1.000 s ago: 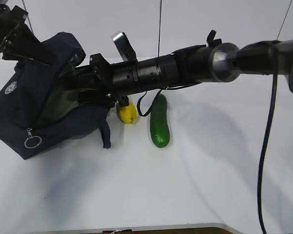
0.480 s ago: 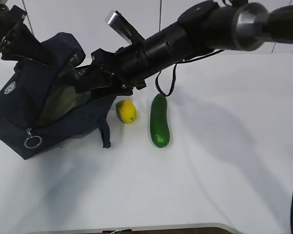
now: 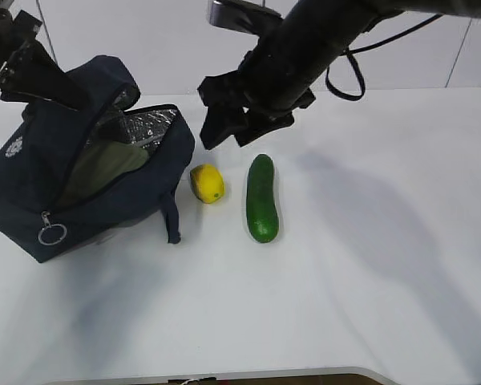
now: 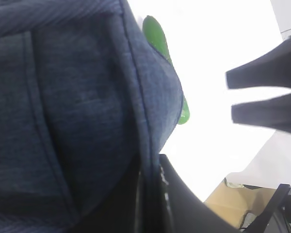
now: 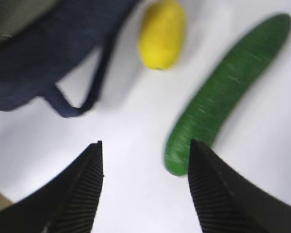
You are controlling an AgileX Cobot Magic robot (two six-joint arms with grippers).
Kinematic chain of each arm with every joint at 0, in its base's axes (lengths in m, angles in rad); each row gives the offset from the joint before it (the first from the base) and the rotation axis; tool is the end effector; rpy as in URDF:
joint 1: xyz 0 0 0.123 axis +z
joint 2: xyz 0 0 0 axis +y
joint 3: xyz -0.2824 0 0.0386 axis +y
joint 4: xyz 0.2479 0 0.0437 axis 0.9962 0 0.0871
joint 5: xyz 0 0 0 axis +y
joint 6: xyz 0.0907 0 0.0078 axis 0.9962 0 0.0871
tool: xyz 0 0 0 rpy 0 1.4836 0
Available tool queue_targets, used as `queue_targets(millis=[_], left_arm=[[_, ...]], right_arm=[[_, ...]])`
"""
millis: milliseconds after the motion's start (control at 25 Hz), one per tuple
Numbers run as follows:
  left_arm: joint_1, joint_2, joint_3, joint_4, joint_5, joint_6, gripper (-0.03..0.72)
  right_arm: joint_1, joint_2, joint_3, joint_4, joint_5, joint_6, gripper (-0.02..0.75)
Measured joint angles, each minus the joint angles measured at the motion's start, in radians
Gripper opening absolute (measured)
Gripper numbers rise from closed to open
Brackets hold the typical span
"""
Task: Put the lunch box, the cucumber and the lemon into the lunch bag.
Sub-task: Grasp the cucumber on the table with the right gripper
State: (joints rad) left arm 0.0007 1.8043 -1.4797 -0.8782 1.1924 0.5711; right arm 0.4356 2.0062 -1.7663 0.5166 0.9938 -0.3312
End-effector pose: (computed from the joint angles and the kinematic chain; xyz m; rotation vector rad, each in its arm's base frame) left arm 0.3717 -0.0649 0.2907 0.3694 2.5571 -1.0502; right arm 0.3868 0.2216 0.2732 -0.7558 2.5581 0.6993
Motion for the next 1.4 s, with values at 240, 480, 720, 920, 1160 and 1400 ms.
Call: queue_targets(millis=[240,480,720,920,1160,1400], left_arm=[[0.001,0.000,0.000,0.000,0.000,0.000,-0.014],[0.001,0.000,0.000,0.000,0.000,0.000,-0.014],[0.001,0.000,0.000,0.000,0.000,0.000,-0.014],[0.001,0.000,0.000,0.000,0.000,0.000,-0.014],[0.001,0.000,0.000,0.000,0.002,0.000,-0.014],[0.001,0.000,0.000,0.000,0.003,0.000,-0.014]], right_arm=[[0.000,-0.022,0.000,-0.190,0.069,0.177,0.447],[0.000,-0.023,0.000,-0.349,0.097,0.331,0.447],[0.000,-0.023,0.000,-0.362,0.043,0.365,0.447],[0.000,0.002,0.000,-0.363,-0.017,0.385,0.449],[0.000,0.061,-0.001,-0.366,-0.062,0.395,0.509],[0.000,0.114,-0.002,-0.429,-0.097,0.451,0.531]])
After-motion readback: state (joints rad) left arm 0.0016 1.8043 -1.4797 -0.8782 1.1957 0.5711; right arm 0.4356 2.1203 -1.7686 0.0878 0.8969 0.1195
